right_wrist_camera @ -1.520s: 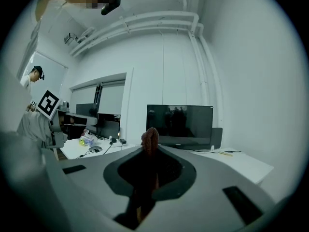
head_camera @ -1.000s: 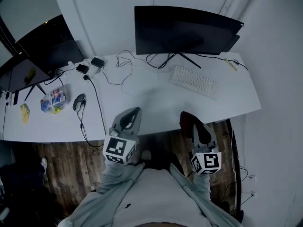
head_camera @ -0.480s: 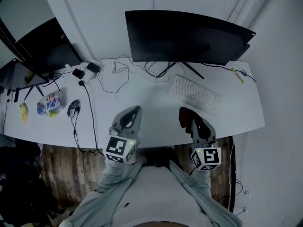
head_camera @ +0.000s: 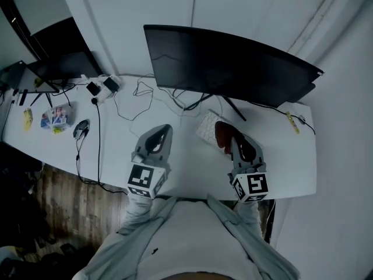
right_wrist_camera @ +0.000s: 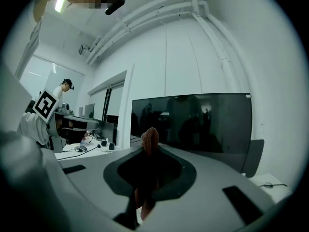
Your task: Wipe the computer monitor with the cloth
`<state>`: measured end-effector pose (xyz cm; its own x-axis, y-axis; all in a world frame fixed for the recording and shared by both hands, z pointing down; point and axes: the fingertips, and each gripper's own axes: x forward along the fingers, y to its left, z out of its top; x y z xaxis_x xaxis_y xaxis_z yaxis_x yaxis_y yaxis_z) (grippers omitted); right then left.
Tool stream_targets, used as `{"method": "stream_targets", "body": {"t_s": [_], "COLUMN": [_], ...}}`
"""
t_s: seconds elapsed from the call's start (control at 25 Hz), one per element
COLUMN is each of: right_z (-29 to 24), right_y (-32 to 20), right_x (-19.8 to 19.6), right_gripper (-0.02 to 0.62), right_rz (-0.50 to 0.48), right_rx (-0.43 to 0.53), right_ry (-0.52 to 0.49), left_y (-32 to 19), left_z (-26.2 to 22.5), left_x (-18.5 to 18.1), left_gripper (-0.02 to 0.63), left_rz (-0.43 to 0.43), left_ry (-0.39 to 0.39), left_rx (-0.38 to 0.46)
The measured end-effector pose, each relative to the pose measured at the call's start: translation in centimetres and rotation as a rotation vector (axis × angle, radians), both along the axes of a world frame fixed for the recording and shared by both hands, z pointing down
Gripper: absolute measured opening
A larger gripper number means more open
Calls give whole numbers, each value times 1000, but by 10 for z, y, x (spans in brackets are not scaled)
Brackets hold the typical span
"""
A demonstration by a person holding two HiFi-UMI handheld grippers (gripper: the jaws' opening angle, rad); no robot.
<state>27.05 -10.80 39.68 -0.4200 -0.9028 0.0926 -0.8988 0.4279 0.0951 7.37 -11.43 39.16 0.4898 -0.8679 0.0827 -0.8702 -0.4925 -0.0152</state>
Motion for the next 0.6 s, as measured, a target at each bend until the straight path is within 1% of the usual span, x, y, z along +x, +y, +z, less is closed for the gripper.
{"method": "stream_targets", "body": {"t_s": [0.12,0.24,0.48,0.6], "right_z": [-4,-6,-12,-19], "right_y": [-17,-31,-48,-57], "right_x": [2,-5,-35,-53], "right_gripper": [38,38,38,38], "right_rz": [-52,-105,-177,-197], "right_rx": [9,18,35,42], "right_ry": [6,5,2,2], "left_y": [-6,-8,-11,-14], "left_z": [-1,0,-5,-5], "left_x": [10,12,-2,-15], "left_gripper": [21,21,21,21], "left_rz": [-32,-63,-96,-107], "left_ry": [-3,-4,-15,-11], "left_rx": [4,6,6,-13]}}
